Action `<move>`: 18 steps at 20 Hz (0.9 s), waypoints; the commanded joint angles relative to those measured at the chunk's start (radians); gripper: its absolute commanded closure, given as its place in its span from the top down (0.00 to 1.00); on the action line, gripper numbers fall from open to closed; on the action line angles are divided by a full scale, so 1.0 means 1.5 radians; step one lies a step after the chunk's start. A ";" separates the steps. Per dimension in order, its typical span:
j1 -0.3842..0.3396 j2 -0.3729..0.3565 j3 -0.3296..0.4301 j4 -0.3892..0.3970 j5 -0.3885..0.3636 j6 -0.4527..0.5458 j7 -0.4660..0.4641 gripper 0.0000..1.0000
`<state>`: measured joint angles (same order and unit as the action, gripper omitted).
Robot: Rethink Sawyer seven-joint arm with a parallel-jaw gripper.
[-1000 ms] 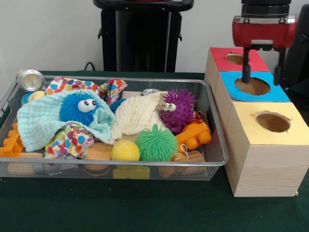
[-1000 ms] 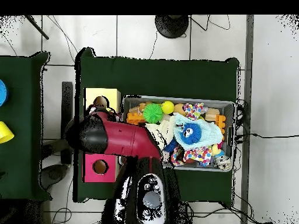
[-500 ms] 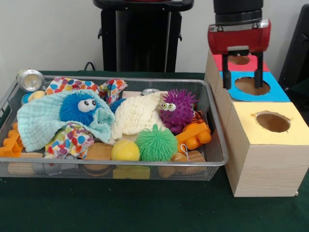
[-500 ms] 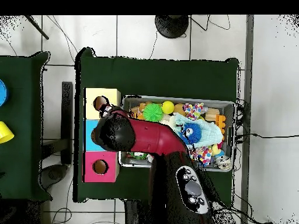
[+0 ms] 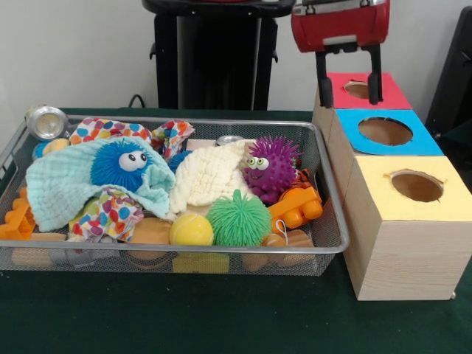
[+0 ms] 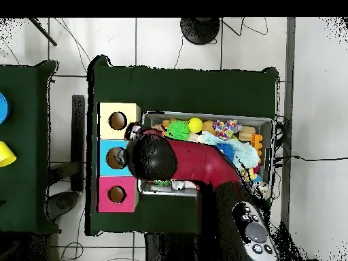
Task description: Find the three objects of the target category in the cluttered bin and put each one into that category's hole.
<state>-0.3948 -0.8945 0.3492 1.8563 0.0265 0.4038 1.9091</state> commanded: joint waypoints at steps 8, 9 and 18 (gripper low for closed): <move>-0.131 -0.055 0.173 0.065 -0.109 0.162 -0.209 1.00; -0.137 -0.041 0.178 0.053 -0.122 0.167 -0.215 1.00; -0.209 -0.030 0.229 -0.056 -0.200 0.321 -0.294 1.00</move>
<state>-0.6375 -0.9584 0.5854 1.8766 -0.1788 0.6532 1.8724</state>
